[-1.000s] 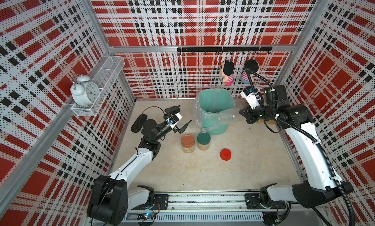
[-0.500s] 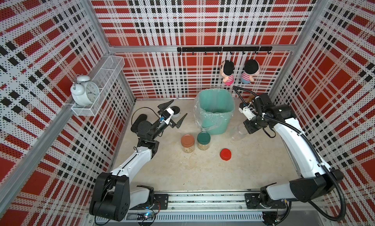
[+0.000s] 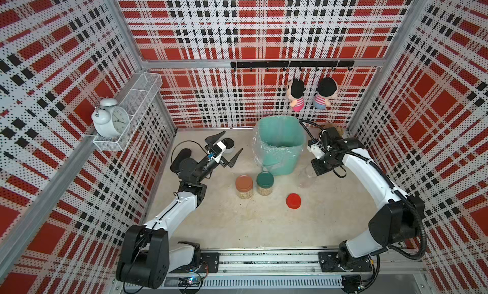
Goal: Empty moldy peanuts from jars
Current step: Place the jar at the center of the board.
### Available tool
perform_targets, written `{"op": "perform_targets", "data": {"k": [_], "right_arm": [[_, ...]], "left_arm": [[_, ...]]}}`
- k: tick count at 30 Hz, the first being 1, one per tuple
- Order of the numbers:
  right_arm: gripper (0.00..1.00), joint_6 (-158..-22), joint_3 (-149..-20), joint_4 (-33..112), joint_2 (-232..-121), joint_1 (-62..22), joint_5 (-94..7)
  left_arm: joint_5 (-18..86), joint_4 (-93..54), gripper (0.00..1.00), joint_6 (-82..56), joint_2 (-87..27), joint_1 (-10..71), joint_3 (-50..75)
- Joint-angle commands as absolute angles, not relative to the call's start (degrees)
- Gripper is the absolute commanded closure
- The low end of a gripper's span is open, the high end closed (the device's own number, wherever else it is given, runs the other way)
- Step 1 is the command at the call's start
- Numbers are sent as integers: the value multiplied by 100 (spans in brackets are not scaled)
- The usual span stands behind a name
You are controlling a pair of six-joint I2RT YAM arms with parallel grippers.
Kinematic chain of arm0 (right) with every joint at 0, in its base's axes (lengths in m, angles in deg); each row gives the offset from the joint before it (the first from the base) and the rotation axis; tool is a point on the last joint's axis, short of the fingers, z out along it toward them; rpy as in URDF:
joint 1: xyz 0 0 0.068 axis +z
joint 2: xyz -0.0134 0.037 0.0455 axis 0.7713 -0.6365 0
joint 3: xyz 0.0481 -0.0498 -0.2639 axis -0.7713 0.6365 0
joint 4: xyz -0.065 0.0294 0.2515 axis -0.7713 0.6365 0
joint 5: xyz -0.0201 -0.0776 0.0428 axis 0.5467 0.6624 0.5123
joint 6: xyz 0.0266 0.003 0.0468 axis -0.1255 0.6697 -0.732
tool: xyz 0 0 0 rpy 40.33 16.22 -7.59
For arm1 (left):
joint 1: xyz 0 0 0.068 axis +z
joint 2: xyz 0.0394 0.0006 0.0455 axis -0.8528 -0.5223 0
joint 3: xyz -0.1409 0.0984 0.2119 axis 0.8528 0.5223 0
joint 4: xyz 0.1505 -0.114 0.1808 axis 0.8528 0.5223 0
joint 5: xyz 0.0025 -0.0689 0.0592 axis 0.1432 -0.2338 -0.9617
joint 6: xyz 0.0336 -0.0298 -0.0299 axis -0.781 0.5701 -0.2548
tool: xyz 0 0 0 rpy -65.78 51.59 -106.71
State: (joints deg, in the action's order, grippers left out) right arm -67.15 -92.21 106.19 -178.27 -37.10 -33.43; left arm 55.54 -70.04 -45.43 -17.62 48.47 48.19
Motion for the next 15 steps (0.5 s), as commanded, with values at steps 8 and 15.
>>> {"op": "perform_targets", "data": {"k": [8, 15], "right_arm": [[97, -7018, -9124, 10191, -18212, -3729, -3225], [92, -7056, -9037, 10187, -18392, -3684, -3087]], "left_arm": [[5484, -6835, 2, -4617, -1605, 4890, 4934], [5402, -6702, 2, -4721, -1492, 4885, 4983]]}}
